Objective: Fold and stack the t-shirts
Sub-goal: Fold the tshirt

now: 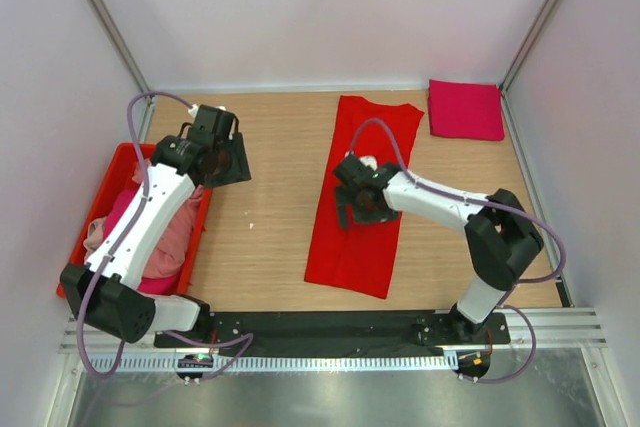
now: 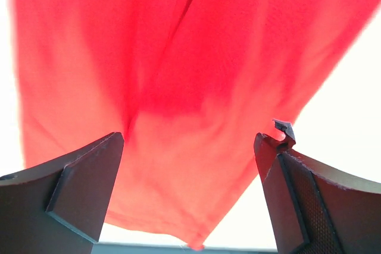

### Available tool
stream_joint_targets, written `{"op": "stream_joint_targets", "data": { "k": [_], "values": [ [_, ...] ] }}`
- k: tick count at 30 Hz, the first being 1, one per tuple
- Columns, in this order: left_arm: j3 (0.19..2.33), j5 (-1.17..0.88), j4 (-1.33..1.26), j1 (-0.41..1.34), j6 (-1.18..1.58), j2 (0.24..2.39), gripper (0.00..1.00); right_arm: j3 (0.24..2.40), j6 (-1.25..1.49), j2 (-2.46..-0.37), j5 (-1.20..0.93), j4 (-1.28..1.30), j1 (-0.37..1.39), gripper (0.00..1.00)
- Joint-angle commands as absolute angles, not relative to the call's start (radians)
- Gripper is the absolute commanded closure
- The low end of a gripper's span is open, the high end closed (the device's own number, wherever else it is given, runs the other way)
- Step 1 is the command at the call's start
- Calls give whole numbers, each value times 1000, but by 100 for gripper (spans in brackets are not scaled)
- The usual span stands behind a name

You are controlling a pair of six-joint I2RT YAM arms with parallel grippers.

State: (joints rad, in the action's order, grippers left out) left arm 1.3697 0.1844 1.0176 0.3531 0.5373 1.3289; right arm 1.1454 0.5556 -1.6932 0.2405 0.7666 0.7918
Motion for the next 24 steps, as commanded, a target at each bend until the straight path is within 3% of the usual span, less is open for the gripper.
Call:
{"op": "stream_joint_targets", "data": {
  "k": [1, 14, 24],
  "values": [
    [1381, 140, 966, 350, 522, 1338, 42, 1291, 563, -1650, 301, 710, 643, 0],
    [1338, 75, 942, 350, 509, 1351, 42, 2263, 453, -2336, 317, 844, 407, 0],
    [1307, 92, 917, 350, 477, 1393, 42, 2292, 367, -2520, 357, 747, 416, 6]
  ]
}}
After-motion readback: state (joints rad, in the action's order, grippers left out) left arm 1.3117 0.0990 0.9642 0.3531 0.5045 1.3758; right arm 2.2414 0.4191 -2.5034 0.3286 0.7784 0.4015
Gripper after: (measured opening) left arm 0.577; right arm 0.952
